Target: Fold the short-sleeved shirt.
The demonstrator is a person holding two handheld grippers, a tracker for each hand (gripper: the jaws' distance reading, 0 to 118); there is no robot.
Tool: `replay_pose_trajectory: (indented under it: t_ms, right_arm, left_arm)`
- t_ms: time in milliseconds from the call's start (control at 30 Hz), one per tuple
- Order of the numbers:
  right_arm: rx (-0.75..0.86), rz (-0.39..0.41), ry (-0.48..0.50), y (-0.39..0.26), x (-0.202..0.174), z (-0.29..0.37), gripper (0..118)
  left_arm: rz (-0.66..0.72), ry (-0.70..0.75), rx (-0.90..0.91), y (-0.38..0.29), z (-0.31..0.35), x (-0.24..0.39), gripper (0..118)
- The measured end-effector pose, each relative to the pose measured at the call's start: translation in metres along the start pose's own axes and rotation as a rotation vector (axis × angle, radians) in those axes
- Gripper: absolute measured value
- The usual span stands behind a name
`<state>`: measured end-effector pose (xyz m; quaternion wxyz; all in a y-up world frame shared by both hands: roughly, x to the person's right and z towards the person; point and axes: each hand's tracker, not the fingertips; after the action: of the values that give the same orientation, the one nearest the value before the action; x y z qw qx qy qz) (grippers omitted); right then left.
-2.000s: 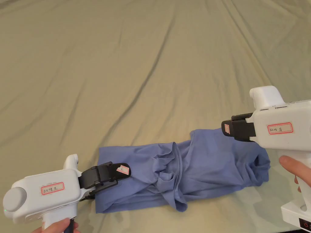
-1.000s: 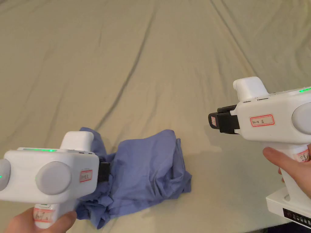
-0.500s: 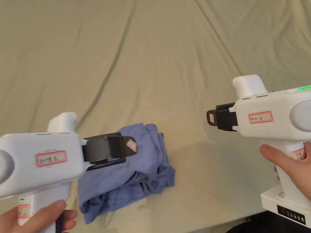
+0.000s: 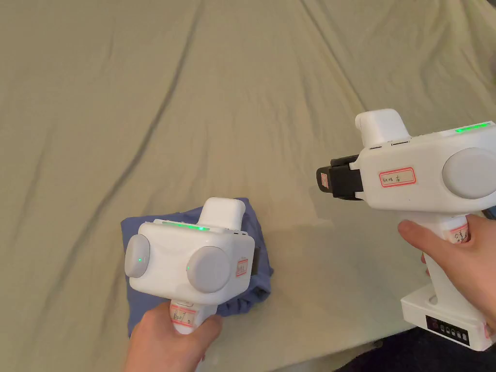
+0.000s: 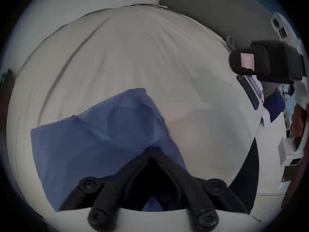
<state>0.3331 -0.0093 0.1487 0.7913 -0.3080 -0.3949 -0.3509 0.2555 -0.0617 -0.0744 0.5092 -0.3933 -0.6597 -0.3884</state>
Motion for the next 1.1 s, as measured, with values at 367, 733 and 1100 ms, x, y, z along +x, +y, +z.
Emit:
replay_pose_trajectory:
  t_ms: [367,733,1100]
  right_arm:
    - [0.004,0.071,0.009,0.013,-0.035,0.005,2]
    - [-0.163,0.256,0.106,-0.002,-0.132,-0.059,2]
    - [-0.315,0.242,0.061,-0.029,-0.116,-0.113,2]
  left_arm:
    - [0.001,-0.031,0.194,-0.012,0.092,-0.030,0]
    - [0.239,0.213,0.219,-0.077,0.155,-0.162,0]
    - [0.431,-0.187,0.179,-0.077,0.094,-0.195,59]
